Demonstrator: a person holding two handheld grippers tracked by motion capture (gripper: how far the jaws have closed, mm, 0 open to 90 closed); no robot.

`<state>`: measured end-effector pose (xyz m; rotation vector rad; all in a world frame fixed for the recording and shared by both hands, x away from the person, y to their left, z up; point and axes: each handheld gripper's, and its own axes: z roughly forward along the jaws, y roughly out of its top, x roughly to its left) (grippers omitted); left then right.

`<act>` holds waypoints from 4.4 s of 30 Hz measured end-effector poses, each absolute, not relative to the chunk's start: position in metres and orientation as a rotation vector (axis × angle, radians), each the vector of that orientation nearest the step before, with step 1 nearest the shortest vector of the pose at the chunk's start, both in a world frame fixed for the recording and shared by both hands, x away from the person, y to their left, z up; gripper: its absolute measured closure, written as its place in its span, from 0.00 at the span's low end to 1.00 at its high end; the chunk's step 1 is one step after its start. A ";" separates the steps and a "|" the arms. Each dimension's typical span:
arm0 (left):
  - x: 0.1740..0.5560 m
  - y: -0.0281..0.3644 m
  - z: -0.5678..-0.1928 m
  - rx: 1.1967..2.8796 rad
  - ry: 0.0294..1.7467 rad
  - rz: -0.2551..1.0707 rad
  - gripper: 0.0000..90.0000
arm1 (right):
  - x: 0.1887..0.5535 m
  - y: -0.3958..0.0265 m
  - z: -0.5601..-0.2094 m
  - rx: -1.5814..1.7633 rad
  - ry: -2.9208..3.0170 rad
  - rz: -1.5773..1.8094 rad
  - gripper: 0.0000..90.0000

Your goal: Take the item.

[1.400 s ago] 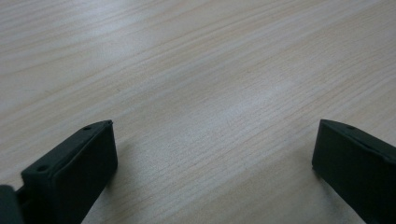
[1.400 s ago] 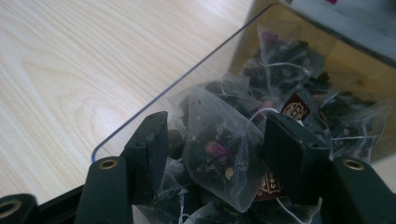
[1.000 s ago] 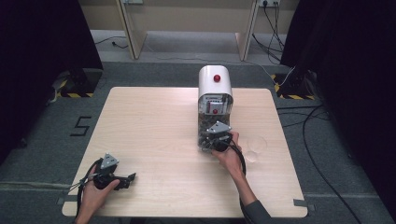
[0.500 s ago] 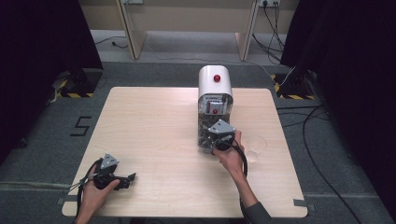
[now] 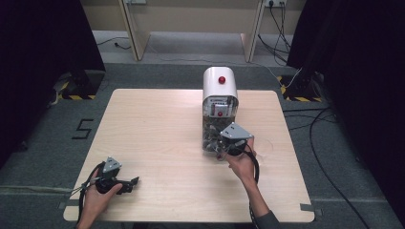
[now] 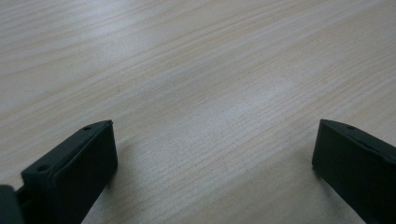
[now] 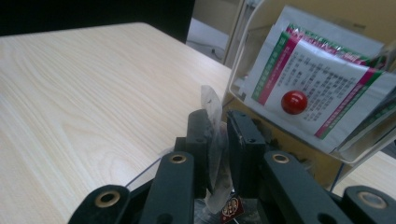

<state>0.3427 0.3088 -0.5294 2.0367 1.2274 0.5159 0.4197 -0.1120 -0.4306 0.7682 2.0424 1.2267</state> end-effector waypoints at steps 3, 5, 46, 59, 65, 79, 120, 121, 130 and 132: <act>0.343 0.309 -0.529 2.036 1.229 0.515 0.00 | 0.414 -0.116 -0.426 0.759 2.031 1.248 0.89; 0.343 0.309 -0.529 2.036 1.228 0.516 0.00 | 0.413 -0.118 -0.425 0.762 2.025 1.262 0.89; 0.343 0.309 -0.529 2.037 1.227 0.516 0.00 | 0.382 -0.166 -0.383 0.801 1.829 1.431 0.89; 0.342 0.309 -0.529 2.037 1.228 0.515 0.00 | 0.373 -0.202 -0.376 0.859 1.752 1.407 0.89; 0.342 0.309 -0.529 2.037 1.227 0.515 0.00 | 0.370 -0.215 -0.375 0.879 1.730 1.392 0.89; 0.342 0.309 -0.529 2.037 1.227 0.515 0.00 | 0.358 -0.246 -0.372 0.939 1.667 1.366 0.89; 0.342 0.309 -0.529 2.038 1.224 0.518 0.00 | 0.364 -0.261 -0.421 1.059 1.849 1.195 0.89; 0.342 0.309 -0.529 2.038 1.224 0.518 0.00 | 0.364 -0.261 -0.422 1.059 1.853 1.193 0.89; 0.342 0.309 -0.529 2.038 1.224 0.518 0.00 | 0.367 -0.261 -0.429 1.073 1.887 1.172 0.89; 0.342 0.309 -0.529 2.038 1.224 0.518 0.00 | 0.367 -0.261 -0.430 1.077 1.895 1.169 0.89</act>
